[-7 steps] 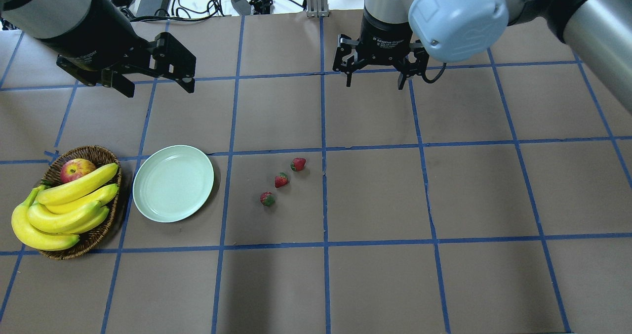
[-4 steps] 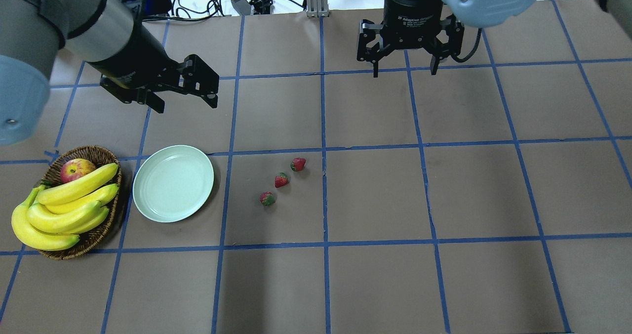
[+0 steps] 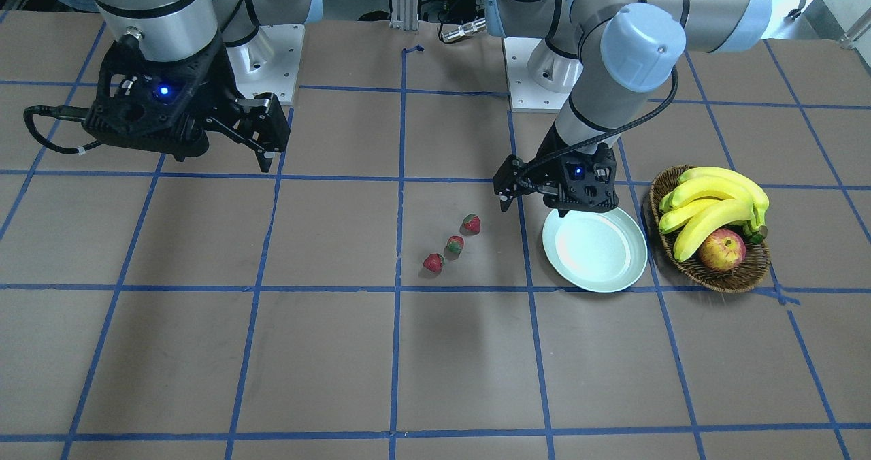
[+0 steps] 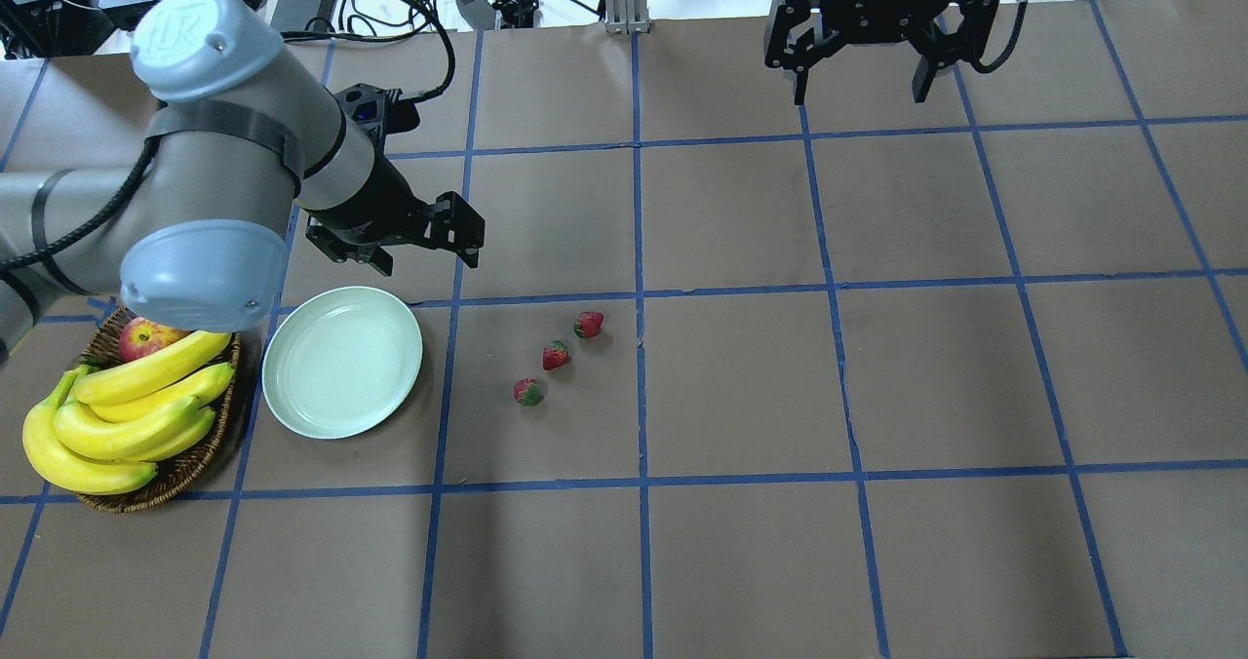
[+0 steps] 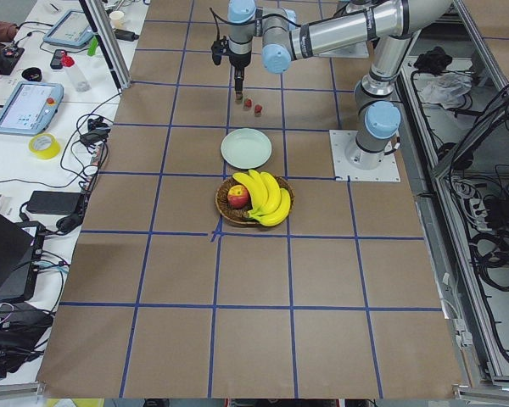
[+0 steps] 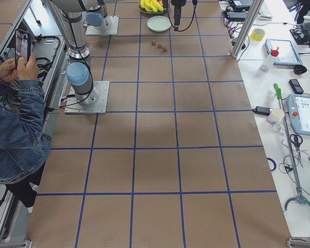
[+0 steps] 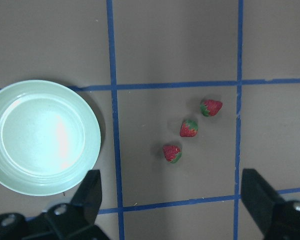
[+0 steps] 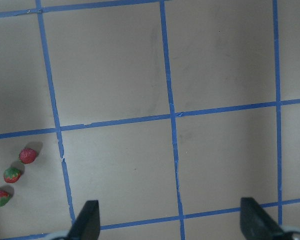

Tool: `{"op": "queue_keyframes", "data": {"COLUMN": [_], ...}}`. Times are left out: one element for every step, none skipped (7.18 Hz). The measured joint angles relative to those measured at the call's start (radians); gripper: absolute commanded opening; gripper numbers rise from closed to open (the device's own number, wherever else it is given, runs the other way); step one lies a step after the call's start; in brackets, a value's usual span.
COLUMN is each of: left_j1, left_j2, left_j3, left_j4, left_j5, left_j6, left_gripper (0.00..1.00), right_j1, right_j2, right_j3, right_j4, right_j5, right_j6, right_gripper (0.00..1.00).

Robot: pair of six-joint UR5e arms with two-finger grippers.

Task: Collect all strawberries into plate
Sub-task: 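Lower the left gripper onto the nearest strawberry and grasp it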

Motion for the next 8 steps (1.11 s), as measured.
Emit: {"op": "queue_keyframes", "data": {"left_j1": [-0.036, -0.09, -0.141, -0.17, -0.183, -0.188, -0.189, -0.19], "left_j2": [-0.031, -0.064, -0.098, -0.129, -0.157, -0.18, -0.201, -0.225], "left_j3": [-0.009, -0.012, -0.015, -0.027, -0.059, -0.097, -0.124, -0.137], "left_j4": [0.038, 0.066, 0.078, 0.087, 0.108, 0.138, 0.162, 0.182], "left_j5": [0.046, 0.123, 0.179, 0.19, 0.169, 0.147, 0.139, 0.136], "left_j6": [-0.052, -0.139, -0.204, -0.232, -0.242, -0.244, -0.245, -0.245], "left_gripper": [1.0, 1.0, 0.96, 0.97, 0.96, 0.95, 0.94, 0.94], "right_j1": [-0.008, -0.011, -0.012, -0.013, -0.014, -0.02, -0.033, -0.045], "right_j2": [-0.003, -0.005, -0.006, -0.007, -0.007, -0.006, -0.006, -0.006], "right_j3": [0.0, -0.001, 0.001, 0.005, 0.009, 0.011, 0.013, 0.014], "right_j4": [0.0, -0.001, -0.002, -0.001, -0.001, 0.0, 0.001, 0.001], "right_j5": [0.013, 0.018, 0.021, 0.023, 0.021, 0.019, 0.021, 0.026], "right_j6": [-0.007, -0.006, 0.0, -0.001, -0.031, -0.089, -0.137, -0.175], "right_gripper": [1.0, 1.0, 1.0, 1.0, 1.0, 1.0, 1.0, 1.0]}}
